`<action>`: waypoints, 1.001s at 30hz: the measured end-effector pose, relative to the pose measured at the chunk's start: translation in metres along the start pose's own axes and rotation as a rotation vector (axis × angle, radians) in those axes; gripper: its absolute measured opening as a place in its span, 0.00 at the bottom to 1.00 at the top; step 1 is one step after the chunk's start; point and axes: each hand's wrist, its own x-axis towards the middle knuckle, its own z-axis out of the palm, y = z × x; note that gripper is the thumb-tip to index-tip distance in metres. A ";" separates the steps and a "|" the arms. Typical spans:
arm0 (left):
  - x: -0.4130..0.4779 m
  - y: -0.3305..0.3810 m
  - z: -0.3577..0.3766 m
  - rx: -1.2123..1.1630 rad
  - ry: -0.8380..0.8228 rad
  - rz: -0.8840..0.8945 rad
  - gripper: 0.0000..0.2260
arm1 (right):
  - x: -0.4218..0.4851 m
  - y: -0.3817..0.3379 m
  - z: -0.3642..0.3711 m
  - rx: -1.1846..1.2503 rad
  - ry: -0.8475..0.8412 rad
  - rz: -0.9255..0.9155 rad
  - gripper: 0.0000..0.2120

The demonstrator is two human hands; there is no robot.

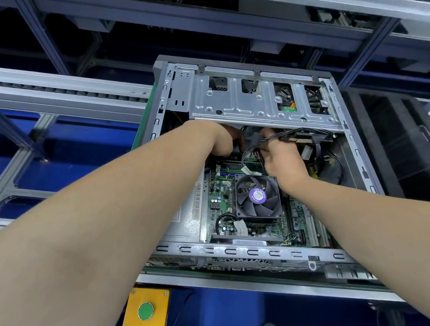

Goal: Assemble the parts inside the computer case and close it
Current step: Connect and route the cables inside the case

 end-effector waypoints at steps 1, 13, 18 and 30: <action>0.001 0.000 0.000 -0.004 0.001 0.001 0.23 | 0.001 -0.001 0.000 -0.002 -0.002 -0.005 0.24; -0.004 0.006 0.000 -0.084 -0.060 -0.179 0.20 | 0.003 -0.002 -0.008 0.106 -0.080 0.076 0.17; -0.013 0.015 -0.003 -0.063 -0.049 -0.203 0.19 | -0.008 -0.002 -0.004 0.427 0.013 0.122 0.14; -0.004 0.007 0.001 -0.141 -0.058 -0.204 0.15 | -0.022 0.006 -0.007 0.204 0.056 0.034 0.10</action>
